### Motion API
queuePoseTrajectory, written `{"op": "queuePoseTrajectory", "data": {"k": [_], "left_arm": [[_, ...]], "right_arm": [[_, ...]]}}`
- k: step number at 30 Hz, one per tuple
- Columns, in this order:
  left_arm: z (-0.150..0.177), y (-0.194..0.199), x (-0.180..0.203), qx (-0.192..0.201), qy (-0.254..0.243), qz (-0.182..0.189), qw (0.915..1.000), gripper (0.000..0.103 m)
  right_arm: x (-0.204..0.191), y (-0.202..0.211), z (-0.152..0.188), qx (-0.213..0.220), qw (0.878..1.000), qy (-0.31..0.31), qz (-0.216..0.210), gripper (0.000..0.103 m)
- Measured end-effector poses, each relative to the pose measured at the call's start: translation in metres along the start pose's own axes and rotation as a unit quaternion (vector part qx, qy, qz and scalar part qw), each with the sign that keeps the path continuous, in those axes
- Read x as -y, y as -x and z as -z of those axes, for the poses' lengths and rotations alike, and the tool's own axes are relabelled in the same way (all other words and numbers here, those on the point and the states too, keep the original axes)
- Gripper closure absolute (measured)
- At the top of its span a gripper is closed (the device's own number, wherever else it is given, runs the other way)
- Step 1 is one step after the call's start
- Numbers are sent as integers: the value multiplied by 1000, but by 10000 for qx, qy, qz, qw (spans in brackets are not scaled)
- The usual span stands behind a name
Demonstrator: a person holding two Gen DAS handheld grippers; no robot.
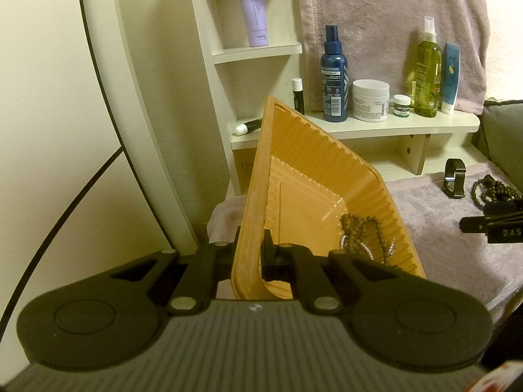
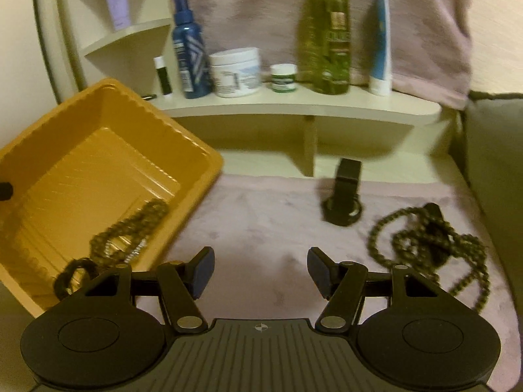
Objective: Organize jewelry
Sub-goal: 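Pinch the second small earring stud on the towel with the right gripper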
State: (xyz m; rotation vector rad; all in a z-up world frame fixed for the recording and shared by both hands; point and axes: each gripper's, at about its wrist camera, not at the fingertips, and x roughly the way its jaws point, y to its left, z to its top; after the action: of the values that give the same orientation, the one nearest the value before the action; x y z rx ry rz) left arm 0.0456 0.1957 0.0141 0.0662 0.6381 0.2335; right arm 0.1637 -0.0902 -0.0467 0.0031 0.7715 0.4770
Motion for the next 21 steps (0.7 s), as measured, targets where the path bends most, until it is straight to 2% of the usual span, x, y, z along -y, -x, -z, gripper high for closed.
{"op": "queuePoseTrajectory", "data": {"k": [6,16,17,20,21], "left_arm": [[0,0,0,-1,-11,-3,10000,97],[0,0,0,-7,-14,-8,10000,97],[0,0,0,-6,-15,-10,10000,97],[0,0,0,-5,-15,-7,10000,97],[0,0,0,-6,-14,-7,10000,97]], "right_arm": [[12,4,7,-4,9999,-69,131,40],[38,13,34,111,9980,-83,623,40],[40,12,35,132,9980,-75,617,42],[43,7,35,130,9983,0,563,58],[43,5,35,144,9985,35,536,60]]}}
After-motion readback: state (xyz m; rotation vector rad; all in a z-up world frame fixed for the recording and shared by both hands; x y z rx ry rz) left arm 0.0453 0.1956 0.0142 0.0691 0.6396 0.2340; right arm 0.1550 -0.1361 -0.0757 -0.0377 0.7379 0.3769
